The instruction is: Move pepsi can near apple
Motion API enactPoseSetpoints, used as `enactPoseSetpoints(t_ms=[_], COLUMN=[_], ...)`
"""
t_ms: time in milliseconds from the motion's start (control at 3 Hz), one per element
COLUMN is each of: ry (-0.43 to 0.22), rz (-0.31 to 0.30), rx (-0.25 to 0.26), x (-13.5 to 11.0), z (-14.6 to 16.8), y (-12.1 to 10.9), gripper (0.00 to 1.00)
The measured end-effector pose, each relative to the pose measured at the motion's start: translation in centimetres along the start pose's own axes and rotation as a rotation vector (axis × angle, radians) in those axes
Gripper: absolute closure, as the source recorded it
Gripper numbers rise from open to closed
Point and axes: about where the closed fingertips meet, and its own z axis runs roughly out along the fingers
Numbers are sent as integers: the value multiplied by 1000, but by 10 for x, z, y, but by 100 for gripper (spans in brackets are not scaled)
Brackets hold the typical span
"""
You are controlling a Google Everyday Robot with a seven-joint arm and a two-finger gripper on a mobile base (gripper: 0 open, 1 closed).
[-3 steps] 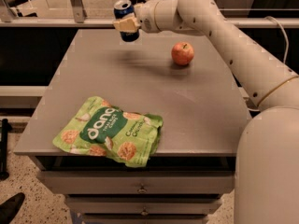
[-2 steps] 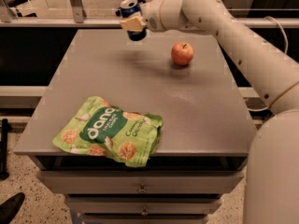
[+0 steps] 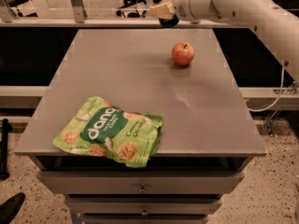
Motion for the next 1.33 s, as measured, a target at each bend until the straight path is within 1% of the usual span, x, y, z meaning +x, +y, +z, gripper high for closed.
enactPoseSetpoints(t_ms=[333, 667, 1000, 1333], ry=[-18, -84, -133, -168], rz=[-12, 40, 103, 212], rx=[102, 254, 308, 329], x=[-4, 10, 29, 64], z=[-38, -104, -130, -142], y=[-39, -80, -93, -99], gripper=[100, 100, 100, 100])
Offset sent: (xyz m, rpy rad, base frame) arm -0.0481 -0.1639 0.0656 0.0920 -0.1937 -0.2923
